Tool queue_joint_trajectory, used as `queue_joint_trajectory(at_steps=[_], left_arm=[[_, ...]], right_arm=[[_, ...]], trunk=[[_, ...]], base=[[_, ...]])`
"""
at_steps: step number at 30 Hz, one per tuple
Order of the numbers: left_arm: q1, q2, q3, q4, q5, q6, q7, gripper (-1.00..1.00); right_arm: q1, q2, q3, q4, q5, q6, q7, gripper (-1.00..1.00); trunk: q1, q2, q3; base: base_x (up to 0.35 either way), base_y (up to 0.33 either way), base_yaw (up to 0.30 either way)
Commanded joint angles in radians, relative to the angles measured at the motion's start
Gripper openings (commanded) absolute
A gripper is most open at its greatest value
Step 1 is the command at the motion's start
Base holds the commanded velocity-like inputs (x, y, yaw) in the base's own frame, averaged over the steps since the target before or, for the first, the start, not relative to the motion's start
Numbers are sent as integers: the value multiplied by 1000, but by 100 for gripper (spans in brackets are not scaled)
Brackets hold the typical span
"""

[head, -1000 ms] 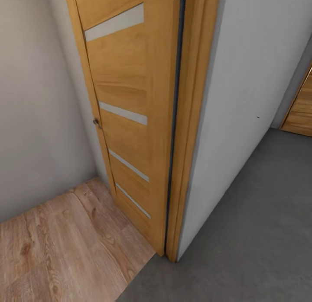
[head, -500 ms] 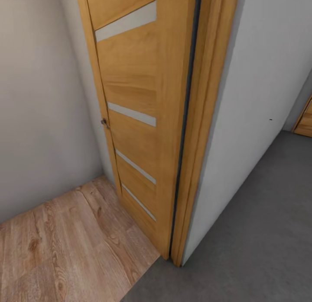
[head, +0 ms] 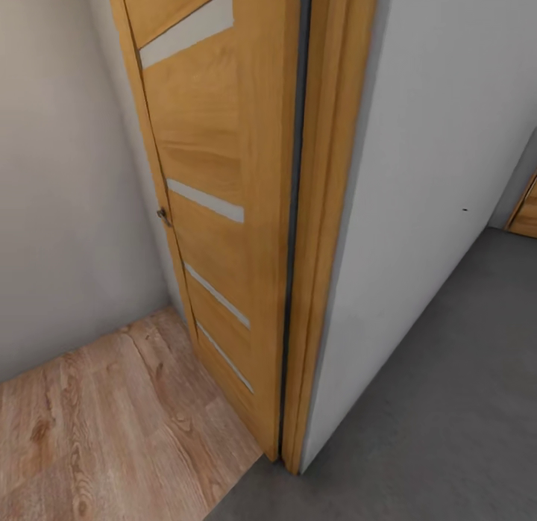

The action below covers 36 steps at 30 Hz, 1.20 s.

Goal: Move the two storage containers from the living room to the garage. In the garage, place one container on the floor and stack the other container on top of it (either order is fine).

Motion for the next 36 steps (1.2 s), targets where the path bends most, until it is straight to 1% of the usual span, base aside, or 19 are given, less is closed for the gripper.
queue_joint_trajectory(at_steps=[1,36], left_arm=[[-1,0,3,1,6,-5,1,100],[-1,2,5,1,8,-7,1,100]], right_arm=[[-1,1,8,3,-9,-6,0,100],[-1,0,8,3,-9,-5,0,100]], trunk=[[0,-1,-1],[0,-1,-1]], base=[[161,-142,186],[8,-7,267]])
